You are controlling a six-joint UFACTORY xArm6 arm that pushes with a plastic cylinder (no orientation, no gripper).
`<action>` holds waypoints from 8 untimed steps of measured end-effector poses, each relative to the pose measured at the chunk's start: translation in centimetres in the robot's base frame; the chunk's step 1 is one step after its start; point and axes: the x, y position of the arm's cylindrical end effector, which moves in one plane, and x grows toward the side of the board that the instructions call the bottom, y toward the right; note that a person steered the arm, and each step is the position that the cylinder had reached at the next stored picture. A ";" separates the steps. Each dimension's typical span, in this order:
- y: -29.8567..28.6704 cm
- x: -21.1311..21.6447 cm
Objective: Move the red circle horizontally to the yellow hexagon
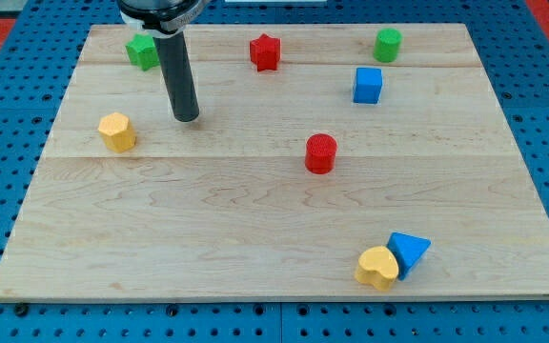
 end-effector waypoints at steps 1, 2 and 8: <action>2.0 0.0; 4.7 0.7; 16.6 6.1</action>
